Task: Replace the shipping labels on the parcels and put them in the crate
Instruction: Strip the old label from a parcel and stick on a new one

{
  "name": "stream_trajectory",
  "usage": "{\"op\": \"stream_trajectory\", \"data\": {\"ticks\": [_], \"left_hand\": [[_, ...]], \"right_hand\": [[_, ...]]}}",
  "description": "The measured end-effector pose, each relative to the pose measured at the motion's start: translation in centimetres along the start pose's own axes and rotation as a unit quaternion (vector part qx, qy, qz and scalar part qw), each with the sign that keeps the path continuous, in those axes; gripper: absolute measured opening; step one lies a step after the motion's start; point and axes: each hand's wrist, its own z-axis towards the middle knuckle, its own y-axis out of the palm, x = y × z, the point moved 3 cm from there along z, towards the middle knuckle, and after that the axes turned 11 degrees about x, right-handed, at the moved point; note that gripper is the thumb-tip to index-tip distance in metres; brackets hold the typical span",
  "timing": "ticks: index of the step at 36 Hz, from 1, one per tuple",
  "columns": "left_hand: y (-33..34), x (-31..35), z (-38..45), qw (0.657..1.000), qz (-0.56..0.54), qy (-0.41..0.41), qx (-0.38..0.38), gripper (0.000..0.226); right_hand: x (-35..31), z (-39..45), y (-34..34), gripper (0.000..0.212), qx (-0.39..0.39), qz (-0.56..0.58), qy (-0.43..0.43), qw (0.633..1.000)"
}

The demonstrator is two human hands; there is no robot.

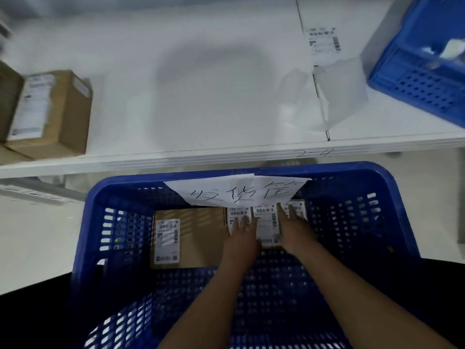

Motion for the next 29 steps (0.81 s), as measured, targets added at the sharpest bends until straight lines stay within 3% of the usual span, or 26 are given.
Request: {"op": "stream_trajectory", "data": {"ticks": [12,17,22,29], "left_hand": [[-10.7,-0.4,-5.8,0.992,0.043,-0.021,0.119,0.059],[-15.8,-1.2,-8.5,0.988,0.057,-0.028,0.144,0.057],[-21.3,-3.6,-10.6,0.979,0.045,-0.052,0.191,0.056],[-29.9,-8.5,-14.0,0.954,0.068,-0.075,0.282,0.051]], "right_hand": [[-5.3,-6.5,-9.3,0.047,0.046,0.024,-0.066,0.996],[-8.4,-9.1,-13.2,0.056,0.063,0.017,-0.119,0.991],[-12.9,-10.7,-17.4,0.043,0.1,0.004,-0.147,0.984],[-21.7,-11.6,-22.1,0.045,0.15,-0.002,-0.213,0.965]]}}
